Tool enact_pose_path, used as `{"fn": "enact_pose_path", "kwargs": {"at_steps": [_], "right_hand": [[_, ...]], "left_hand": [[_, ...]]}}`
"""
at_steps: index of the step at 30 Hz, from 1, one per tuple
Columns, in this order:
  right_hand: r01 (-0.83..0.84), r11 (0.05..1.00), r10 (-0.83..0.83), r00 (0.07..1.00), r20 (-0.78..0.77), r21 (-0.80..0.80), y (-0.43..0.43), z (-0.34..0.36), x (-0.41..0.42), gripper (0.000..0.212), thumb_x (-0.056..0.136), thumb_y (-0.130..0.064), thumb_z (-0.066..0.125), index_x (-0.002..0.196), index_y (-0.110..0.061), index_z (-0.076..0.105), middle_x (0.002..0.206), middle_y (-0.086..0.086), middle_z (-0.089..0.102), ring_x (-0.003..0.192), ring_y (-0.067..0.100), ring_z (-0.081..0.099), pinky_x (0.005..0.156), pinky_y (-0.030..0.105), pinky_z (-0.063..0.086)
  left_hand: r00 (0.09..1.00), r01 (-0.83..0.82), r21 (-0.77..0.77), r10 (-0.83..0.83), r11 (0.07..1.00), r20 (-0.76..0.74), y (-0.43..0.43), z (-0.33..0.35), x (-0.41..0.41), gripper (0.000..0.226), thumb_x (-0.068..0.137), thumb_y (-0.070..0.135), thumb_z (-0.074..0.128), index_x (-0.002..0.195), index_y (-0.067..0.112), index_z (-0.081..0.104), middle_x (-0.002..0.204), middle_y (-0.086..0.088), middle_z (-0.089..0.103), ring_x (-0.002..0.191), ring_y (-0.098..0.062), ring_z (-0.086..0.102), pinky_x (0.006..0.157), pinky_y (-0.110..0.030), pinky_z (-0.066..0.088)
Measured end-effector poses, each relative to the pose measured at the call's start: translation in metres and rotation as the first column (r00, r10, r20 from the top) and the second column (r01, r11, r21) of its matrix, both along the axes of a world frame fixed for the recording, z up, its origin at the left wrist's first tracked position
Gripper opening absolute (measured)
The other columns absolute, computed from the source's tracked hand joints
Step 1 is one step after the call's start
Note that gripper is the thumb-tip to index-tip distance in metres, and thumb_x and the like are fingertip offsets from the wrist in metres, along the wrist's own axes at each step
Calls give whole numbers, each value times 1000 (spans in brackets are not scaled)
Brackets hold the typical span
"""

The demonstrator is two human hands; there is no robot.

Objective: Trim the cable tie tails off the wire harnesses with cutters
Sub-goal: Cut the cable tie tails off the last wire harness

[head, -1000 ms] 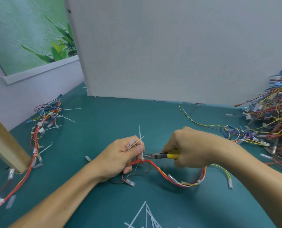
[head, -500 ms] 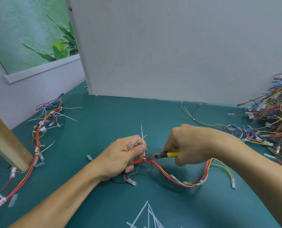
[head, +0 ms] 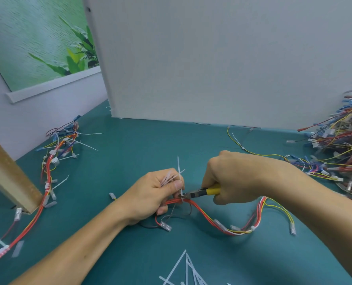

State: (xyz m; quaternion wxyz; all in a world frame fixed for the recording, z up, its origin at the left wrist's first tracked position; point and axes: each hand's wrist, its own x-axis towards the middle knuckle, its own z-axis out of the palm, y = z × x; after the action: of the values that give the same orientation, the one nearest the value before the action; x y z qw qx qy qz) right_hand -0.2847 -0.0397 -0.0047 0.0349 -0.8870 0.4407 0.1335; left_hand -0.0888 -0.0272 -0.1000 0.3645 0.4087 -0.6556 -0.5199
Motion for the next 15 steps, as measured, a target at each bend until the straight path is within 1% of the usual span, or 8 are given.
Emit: {"fn": "enact_pose_path", "kwargs": {"at_steps": [2,5,8,12,15], "right_hand": [[-7,1000,7,1000,-2,7,0,-1,0,16,76,-17,61,65,-13,51,56,2,40,59,26,40,50,28,33],[-13,1000,12,1000,12,21,-1,-4,-2,15,78,-18,60,65,-14,52,55,2,41,58,25,39,49,27,32],[-23,999,22,999,26,25,-2,-6,-4,11,79,-18,60,70,-15,56,55,1,42,57,24,39,48,27,31],[-45,999,45,998,50,3,-1,-12,-5,23,80,-18,59,59,-22,48,58,-2,44,64,27,46,49,27,35],[-23,1000,24,998,58,-13,-3,-15,-8,27,79,-18,59,56,-23,45,59,-3,44,66,27,49,51,28,37]], "left_hand": [[1000,2,1,-2,1000,1,0,0,0,26,97,17,51,73,24,59,60,11,52,47,-5,39,43,-25,33],[1000,0,0,0,1000,9,0,1,-1,21,92,25,53,72,24,59,59,10,52,47,-5,37,43,-26,32],[1000,5,-9,-4,1000,20,0,1,-1,21,94,24,52,74,23,59,62,9,52,47,-6,36,42,-24,33],[999,-12,0,12,1000,30,1,2,-1,26,99,19,50,75,22,58,64,6,55,47,-11,32,44,-25,32],[998,-28,19,27,999,51,1,3,0,23,100,19,47,79,16,55,67,0,61,45,-12,29,45,-26,31]]}}
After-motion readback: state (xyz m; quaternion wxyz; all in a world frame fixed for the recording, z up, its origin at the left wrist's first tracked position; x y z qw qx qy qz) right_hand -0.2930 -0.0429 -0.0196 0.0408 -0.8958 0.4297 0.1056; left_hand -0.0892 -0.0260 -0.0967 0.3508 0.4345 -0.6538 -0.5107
